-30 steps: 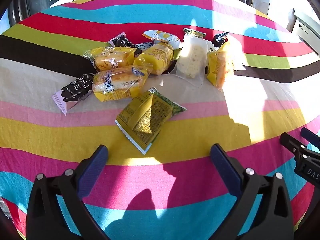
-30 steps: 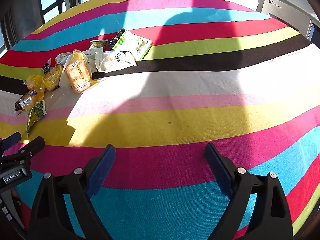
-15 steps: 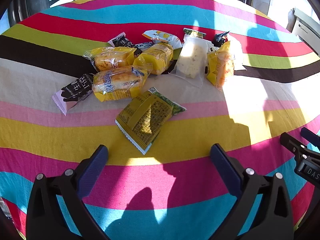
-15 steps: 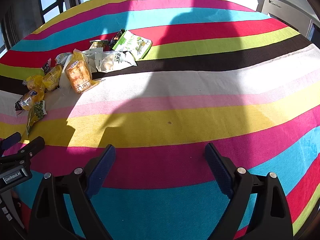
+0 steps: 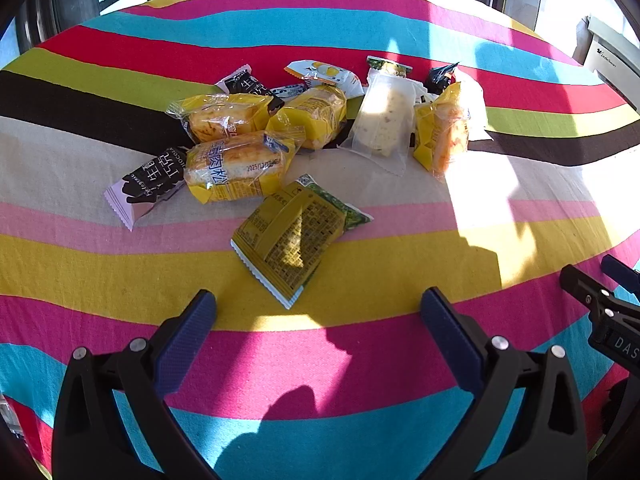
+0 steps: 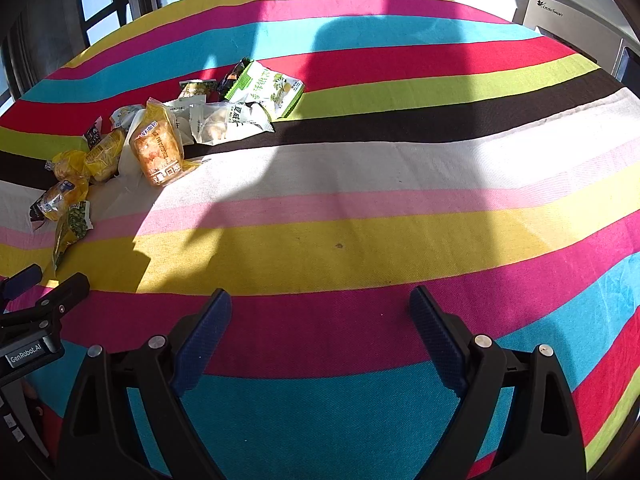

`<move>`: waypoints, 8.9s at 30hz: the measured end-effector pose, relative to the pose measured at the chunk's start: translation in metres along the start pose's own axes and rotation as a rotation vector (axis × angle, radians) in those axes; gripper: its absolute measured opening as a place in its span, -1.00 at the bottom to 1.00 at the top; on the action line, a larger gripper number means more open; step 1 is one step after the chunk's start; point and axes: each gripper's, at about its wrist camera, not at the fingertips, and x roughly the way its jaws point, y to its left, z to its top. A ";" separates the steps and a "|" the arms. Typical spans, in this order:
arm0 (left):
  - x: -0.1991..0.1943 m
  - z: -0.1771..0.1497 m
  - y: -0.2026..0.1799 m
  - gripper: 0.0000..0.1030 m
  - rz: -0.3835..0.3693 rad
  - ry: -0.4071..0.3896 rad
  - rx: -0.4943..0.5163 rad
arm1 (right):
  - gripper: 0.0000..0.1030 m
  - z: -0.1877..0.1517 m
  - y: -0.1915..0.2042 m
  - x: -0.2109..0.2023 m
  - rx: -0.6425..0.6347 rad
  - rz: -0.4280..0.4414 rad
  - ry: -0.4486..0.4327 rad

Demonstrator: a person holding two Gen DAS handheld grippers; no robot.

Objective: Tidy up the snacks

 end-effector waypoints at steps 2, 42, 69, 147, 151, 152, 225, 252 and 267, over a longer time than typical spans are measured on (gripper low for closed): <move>0.000 0.000 0.001 0.97 0.000 0.000 0.000 | 0.70 0.000 -0.002 0.001 -0.013 0.012 0.000; 0.000 0.001 0.002 0.97 -0.001 -0.001 -0.001 | 0.69 0.000 -0.003 0.004 -0.019 0.014 -0.003; -0.022 -0.002 0.014 0.97 -0.077 -0.014 0.075 | 0.69 0.000 -0.002 0.003 -0.020 0.013 -0.002; -0.037 -0.028 0.124 0.63 -0.277 -0.091 -0.015 | -0.23 -0.056 0.032 -0.065 0.051 0.222 -0.058; -0.035 -0.030 0.106 -0.59 -0.246 -0.065 0.054 | -0.23 -0.065 0.008 -0.066 0.133 0.233 -0.067; -0.034 -0.031 0.105 -0.63 -0.266 -0.058 0.048 | -0.23 -0.064 0.007 -0.067 0.140 0.231 -0.075; -0.189 -0.229 -0.319 -0.61 -0.908 0.171 0.874 | -0.21 -0.300 -0.231 -0.240 0.473 -0.206 -0.120; -0.081 -0.068 -0.008 0.96 -0.313 -0.041 0.089 | 0.70 -0.206 -0.090 -0.180 0.138 -0.006 -0.071; -0.028 -0.022 0.077 0.96 -0.214 -0.053 -0.088 | 0.70 -0.046 0.056 -0.056 -0.057 0.091 -0.080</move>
